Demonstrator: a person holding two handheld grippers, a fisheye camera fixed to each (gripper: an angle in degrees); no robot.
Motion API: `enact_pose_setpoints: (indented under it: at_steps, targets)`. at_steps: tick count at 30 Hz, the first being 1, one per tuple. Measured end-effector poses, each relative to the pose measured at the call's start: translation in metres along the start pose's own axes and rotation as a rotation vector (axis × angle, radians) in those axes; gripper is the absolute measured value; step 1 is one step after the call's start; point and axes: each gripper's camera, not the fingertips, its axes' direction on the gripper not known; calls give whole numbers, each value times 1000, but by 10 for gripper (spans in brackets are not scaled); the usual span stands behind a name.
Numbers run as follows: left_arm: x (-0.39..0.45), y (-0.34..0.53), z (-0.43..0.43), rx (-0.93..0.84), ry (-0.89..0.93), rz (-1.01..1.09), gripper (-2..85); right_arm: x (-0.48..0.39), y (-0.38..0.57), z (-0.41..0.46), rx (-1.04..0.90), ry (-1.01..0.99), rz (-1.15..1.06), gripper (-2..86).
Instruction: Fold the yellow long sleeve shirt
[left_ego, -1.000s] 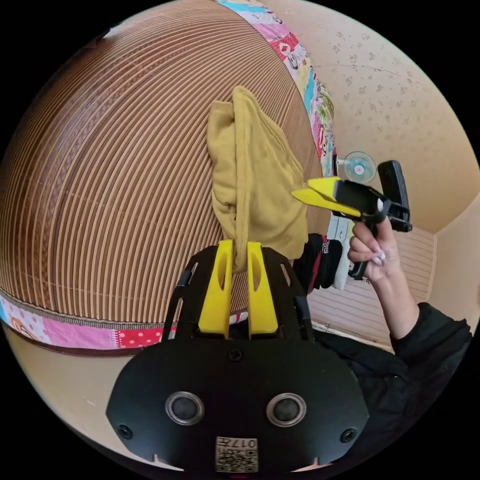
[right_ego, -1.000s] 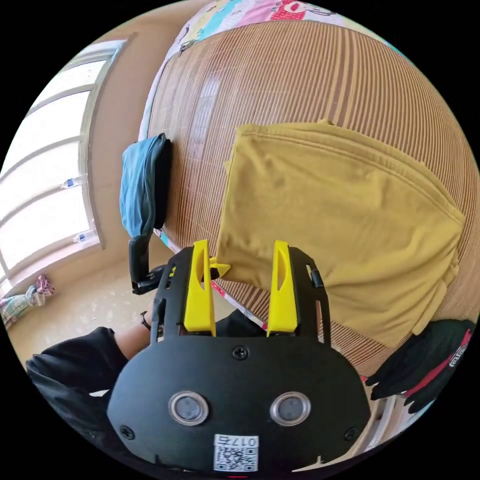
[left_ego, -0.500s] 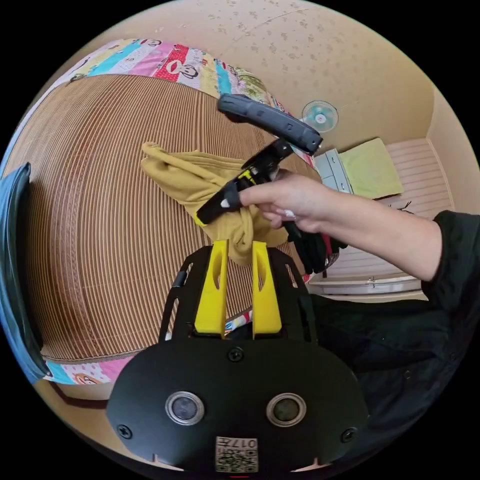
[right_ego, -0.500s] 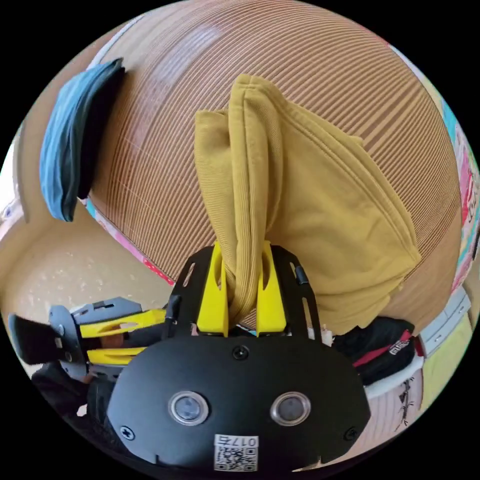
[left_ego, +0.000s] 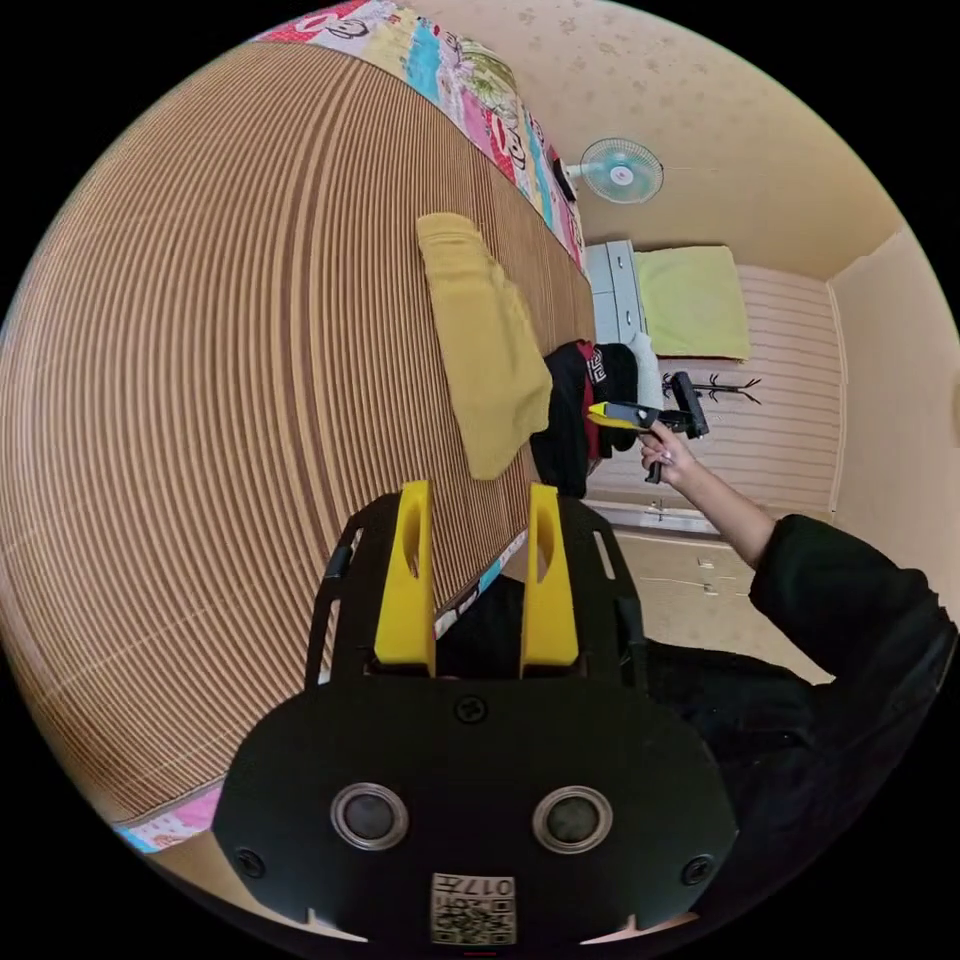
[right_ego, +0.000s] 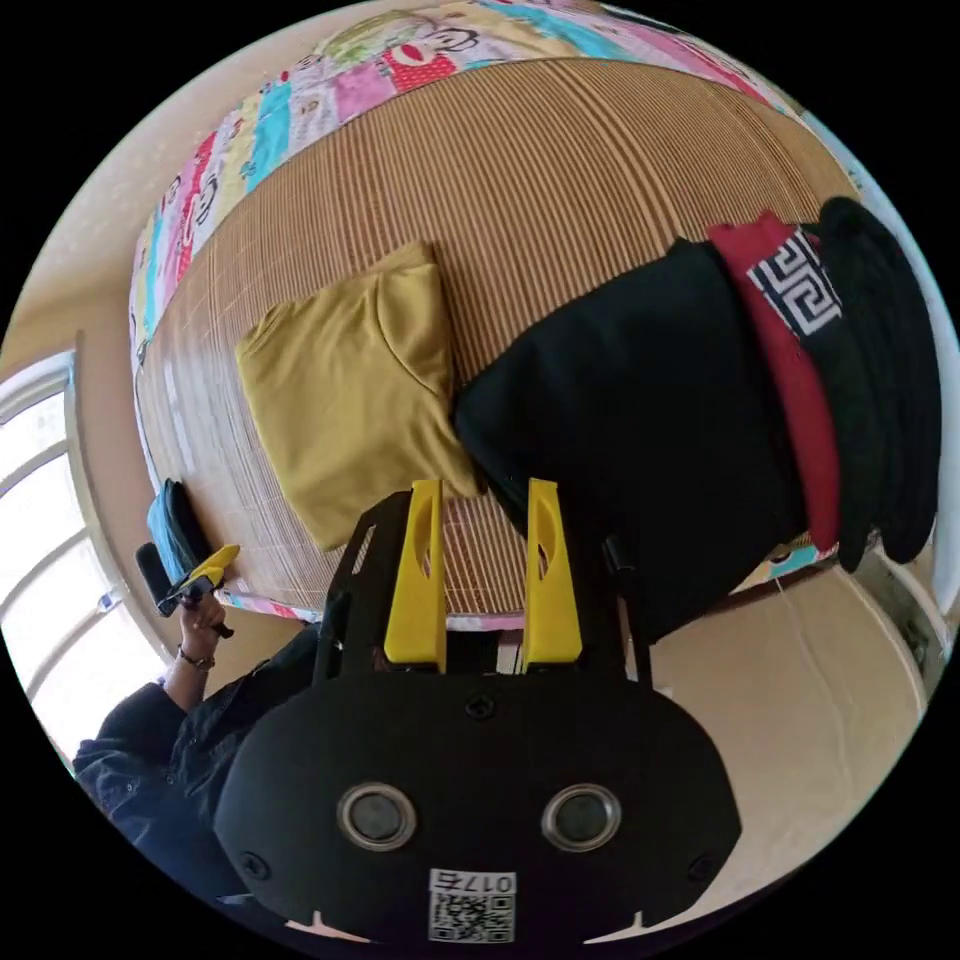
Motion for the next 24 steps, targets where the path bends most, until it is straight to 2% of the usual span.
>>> enact_pose_setpoints:
  at_steps: [3,7,9,11,13,17,20,24]
  targets:
    - [-12,-36,42,-70,58,-52,161,51,63,7,15,-158,117,125]
    - [-22,-65,94,-168,95,-124,167,77,161,42,46,-489,199,139]
    - [-28,-72,129,-260,73,-185,155,80,194,60,52,-609,232,153]
    - [-24,-72,147,-316,47,-194,108,82,227,81,95,-789,289,178]
    - [-18,-65,149,-294,-16,-196,65,85,243,94,161,-954,338,197]
    - [-4,-38,137,-210,165,-179,53,90,247,130,285,-1345,466,247]
    - [16,-10,127,-192,199,-146,52,88,230,147,300,-1499,515,271]
    - [53,29,126,-188,206,-94,51,68,183,130,218,-1463,359,237]
